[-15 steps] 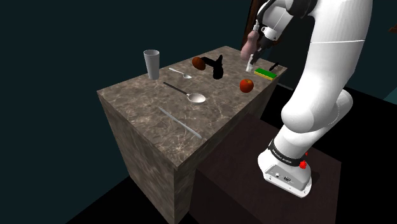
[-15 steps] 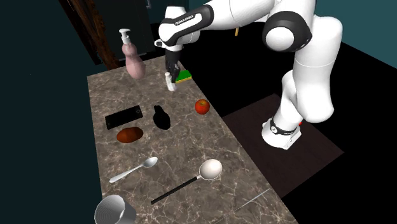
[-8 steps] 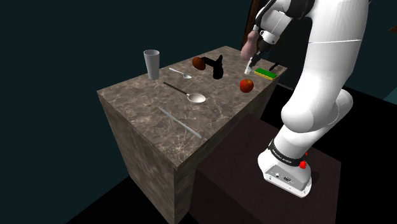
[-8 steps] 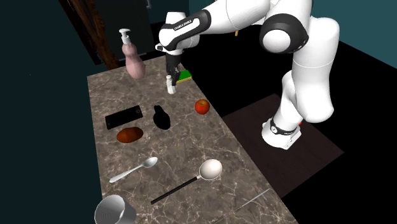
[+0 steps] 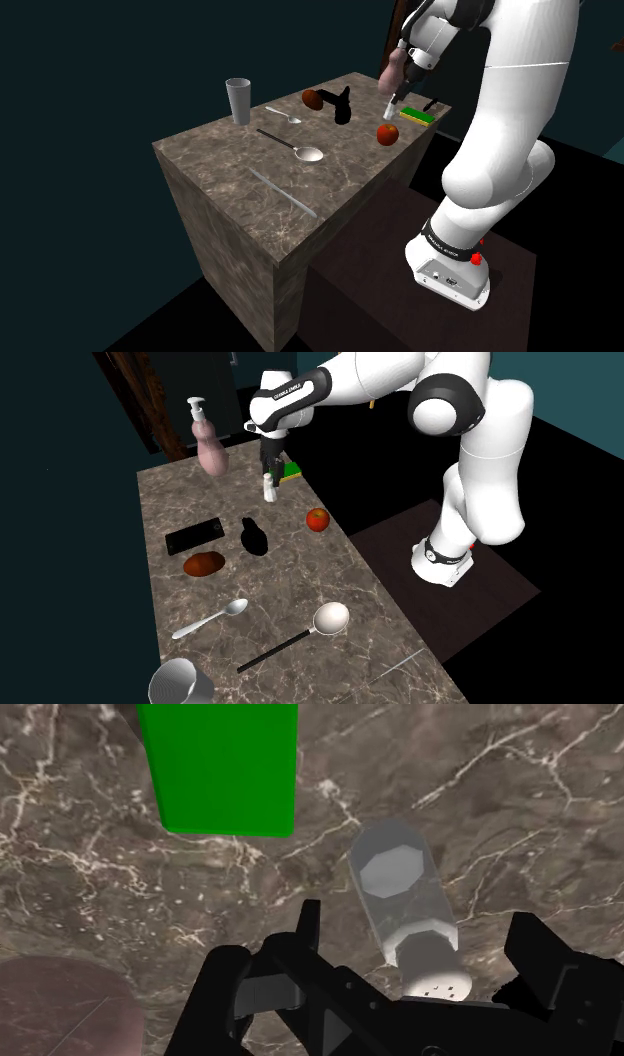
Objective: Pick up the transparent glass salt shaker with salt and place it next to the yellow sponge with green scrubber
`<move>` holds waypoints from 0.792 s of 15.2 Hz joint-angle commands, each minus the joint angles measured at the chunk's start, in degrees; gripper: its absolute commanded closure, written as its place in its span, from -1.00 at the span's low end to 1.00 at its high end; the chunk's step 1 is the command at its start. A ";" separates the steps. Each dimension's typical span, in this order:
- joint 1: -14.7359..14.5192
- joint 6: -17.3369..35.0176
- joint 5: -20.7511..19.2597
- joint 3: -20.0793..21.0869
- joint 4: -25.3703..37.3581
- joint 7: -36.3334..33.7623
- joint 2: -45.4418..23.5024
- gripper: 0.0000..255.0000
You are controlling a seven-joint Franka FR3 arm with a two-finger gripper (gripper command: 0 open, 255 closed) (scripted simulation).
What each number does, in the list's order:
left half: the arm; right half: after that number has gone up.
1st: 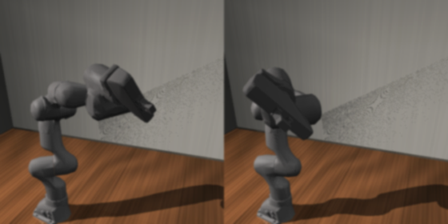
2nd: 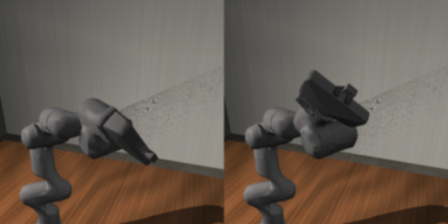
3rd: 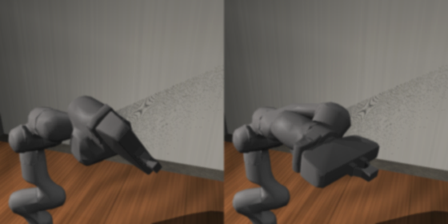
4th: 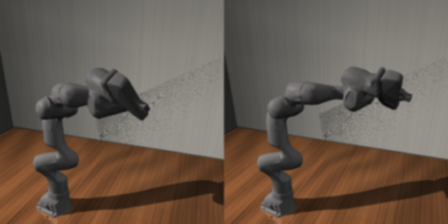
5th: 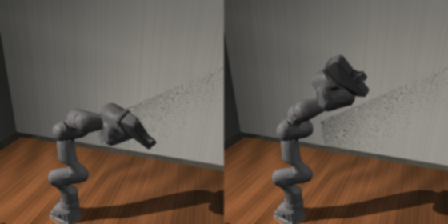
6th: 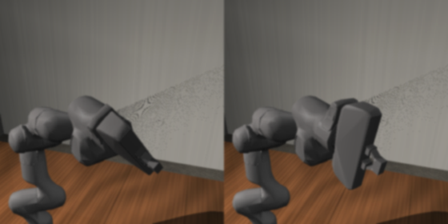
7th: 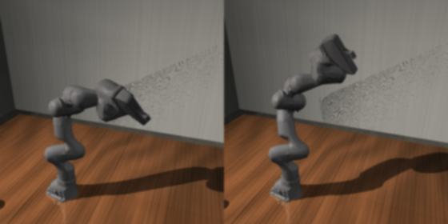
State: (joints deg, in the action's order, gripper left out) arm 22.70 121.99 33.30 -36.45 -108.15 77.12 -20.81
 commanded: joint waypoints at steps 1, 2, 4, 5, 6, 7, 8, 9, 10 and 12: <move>0.00 0.00 0.00 0.00 0.00 0.00 0.00 -1.00; -0.08 -1.30 -1.04 -0.55 0.52 -0.61 1.05 -1.00; -0.15 -4.03 -2.99 -1.56 1.82 -1.76 2.99 -1.00; -0.15 -5.15 -3.70 -1.92 2.43 -2.19 3.69 -1.00; -0.14 -5.15 -3.70 -1.91 2.43 -2.19 3.69 -1.00; -0.15 -5.15 -3.70 -1.91 2.43 -2.19 3.69 -1.00; -0.15 -5.14 -3.71 -1.91 2.42 -2.19 3.69 -1.00; -0.15 -5.15 -3.70 -1.91 2.43 -2.19 3.69 -1.00; -0.15 -5.15 -3.70 -1.91 2.43 -2.19 3.69 -1.00; -0.15 -5.15 -3.70 -1.91 2.43 -2.19 3.69 -1.00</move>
State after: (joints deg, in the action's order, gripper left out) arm 22.56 116.86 29.60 -38.36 -105.72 74.93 -17.13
